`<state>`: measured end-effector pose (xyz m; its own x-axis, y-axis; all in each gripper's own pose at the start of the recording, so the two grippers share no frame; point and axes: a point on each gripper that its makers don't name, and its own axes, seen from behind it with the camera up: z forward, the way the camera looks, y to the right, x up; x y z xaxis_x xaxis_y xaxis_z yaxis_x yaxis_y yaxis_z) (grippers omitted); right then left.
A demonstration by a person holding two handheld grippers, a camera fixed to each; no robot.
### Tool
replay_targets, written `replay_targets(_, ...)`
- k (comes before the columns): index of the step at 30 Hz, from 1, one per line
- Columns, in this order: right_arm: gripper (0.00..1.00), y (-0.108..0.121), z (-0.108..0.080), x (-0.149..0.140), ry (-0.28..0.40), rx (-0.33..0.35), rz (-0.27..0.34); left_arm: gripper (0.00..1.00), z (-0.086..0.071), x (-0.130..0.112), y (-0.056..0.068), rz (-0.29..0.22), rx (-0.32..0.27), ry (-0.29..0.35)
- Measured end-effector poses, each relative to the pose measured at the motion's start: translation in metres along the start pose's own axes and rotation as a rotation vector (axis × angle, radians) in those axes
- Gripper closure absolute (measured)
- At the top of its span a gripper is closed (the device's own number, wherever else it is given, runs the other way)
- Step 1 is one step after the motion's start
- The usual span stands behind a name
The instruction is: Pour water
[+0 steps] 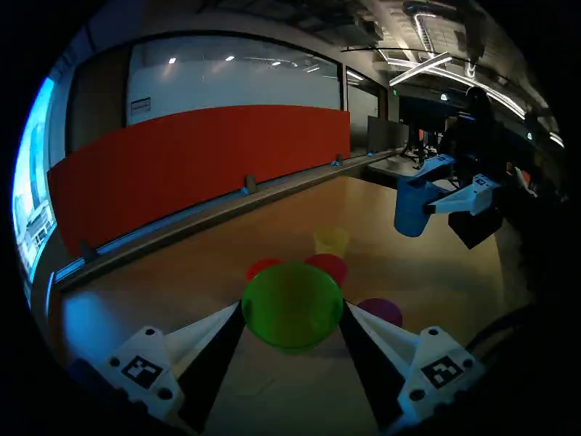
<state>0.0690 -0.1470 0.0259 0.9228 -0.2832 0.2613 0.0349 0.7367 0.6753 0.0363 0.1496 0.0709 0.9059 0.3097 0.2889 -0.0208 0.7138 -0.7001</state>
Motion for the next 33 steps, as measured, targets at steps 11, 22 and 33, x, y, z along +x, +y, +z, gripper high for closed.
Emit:
replay_targets(11, 0.10, -0.009, -0.011, 0.021, 0.034, 0.004, -0.018, 0.12, -0.019, 0.018, 0.002, -0.010, 0.004, 0.068)
replay_targets(22, 0.10, -0.016, -0.017, 0.037, 0.073, 0.010, -0.017, 0.11, -0.031, 0.028, 0.005, -0.034, 0.000, 0.129)
replay_targets(33, 0.10, -0.018, -0.019, 0.050, 0.115, 0.015, -0.012, 0.11, -0.036, 0.044, 0.014, -0.050, -0.022, 0.205)
